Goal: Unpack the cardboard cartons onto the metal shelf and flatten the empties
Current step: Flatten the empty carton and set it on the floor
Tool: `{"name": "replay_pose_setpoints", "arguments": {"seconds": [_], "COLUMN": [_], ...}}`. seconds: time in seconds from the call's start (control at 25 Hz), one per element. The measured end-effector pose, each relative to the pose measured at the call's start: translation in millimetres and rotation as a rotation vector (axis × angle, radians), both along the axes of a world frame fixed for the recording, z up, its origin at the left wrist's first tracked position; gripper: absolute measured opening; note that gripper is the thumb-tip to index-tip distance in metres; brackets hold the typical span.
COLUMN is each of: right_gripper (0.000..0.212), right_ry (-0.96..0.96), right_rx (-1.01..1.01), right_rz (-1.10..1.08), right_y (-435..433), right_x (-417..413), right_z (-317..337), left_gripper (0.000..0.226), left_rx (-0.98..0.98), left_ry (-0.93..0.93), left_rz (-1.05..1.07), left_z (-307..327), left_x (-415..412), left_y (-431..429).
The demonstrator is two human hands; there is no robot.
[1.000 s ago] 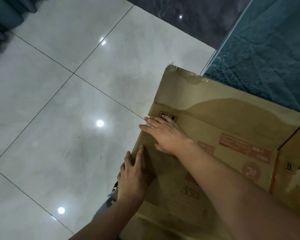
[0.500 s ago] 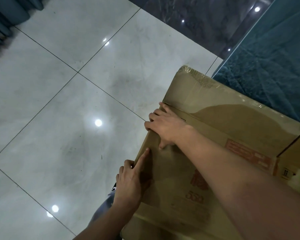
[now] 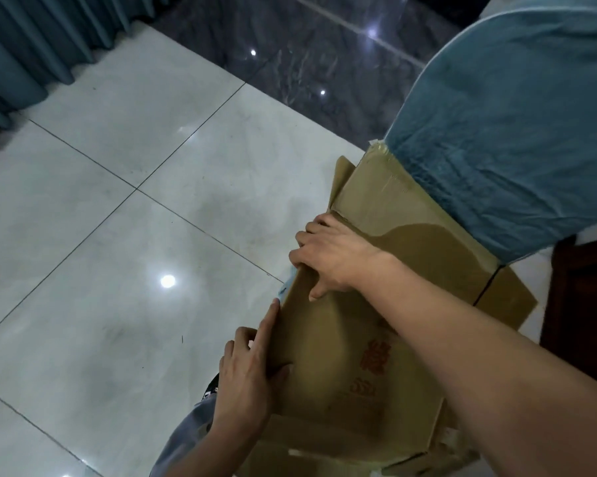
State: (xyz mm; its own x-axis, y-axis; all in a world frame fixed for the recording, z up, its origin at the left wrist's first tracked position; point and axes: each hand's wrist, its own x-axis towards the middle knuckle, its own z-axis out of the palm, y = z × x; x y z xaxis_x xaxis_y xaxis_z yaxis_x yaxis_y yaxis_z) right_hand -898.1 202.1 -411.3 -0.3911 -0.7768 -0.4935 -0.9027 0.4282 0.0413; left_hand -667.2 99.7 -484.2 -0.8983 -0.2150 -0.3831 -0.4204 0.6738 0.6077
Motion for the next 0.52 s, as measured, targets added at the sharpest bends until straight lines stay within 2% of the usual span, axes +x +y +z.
{"name": "replay_pose_setpoints", "arguments": {"seconds": [0.08, 0.2, 0.28, 0.44, 0.52], "right_gripper": [0.054, 0.051, 0.050, 0.041, 0.040], "right_ry": [0.013, 0.034, 0.045, 0.070, 0.106], "right_rx": [-0.028, -0.066, -0.100, -0.180, -0.219], "right_rz": [-0.010, -0.051, -0.110, -0.274, -0.367], "right_y": [14.3, 41.9, 63.3, 111.8, 138.3], "right_x": [8.4, 19.2, 23.8, 43.6, 57.2], "right_z": [24.3, 63.4, 87.2, 129.0, 151.4], "left_gripper": [0.088, 0.048, 0.030, 0.027, 0.038], "left_rx": [0.022, 0.001, -0.040, -0.209, -0.293], "left_ry": [0.011, 0.072, 0.090, 0.230, 0.333], "left_rz": [0.002, -0.008, -0.046, -0.218, -0.342], "left_z": [18.7, 44.3, 62.1, 101.8, 122.7], "left_x": [5.4, 6.3, 3.4, -8.5, -17.2], "left_y": [6.2, 11.2, 11.5, 15.1, 21.4]}}
